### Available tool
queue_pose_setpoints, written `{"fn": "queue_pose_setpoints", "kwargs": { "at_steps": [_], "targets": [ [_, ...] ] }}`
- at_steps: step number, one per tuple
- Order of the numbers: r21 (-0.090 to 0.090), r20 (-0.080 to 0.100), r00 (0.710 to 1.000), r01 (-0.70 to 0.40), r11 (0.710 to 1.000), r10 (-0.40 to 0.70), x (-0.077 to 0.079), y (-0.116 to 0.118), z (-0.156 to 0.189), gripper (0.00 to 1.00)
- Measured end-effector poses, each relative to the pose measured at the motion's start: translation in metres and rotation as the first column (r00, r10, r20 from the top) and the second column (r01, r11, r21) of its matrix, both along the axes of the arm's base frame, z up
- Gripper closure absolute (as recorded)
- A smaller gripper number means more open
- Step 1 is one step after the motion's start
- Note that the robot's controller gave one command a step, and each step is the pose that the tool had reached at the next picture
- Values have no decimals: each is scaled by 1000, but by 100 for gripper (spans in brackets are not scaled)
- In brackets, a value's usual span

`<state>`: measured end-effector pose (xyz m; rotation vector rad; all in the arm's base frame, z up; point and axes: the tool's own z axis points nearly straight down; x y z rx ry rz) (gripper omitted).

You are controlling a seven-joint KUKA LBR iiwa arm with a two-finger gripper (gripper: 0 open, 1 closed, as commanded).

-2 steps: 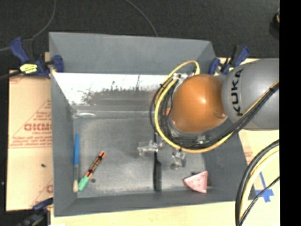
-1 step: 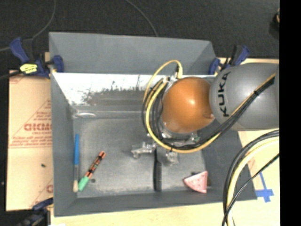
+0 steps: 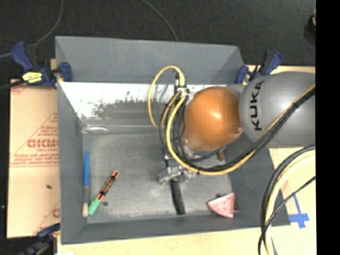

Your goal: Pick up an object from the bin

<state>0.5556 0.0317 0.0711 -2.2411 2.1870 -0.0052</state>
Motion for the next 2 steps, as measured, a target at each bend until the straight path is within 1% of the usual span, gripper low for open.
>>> {"fn": "queue_pose_setpoints", "kwargs": {
  "at_steps": [2],
  "targets": [
    [0, -1, 1000, 3, 1000, -3, 0, 0, 0, 100]
  ]
}}
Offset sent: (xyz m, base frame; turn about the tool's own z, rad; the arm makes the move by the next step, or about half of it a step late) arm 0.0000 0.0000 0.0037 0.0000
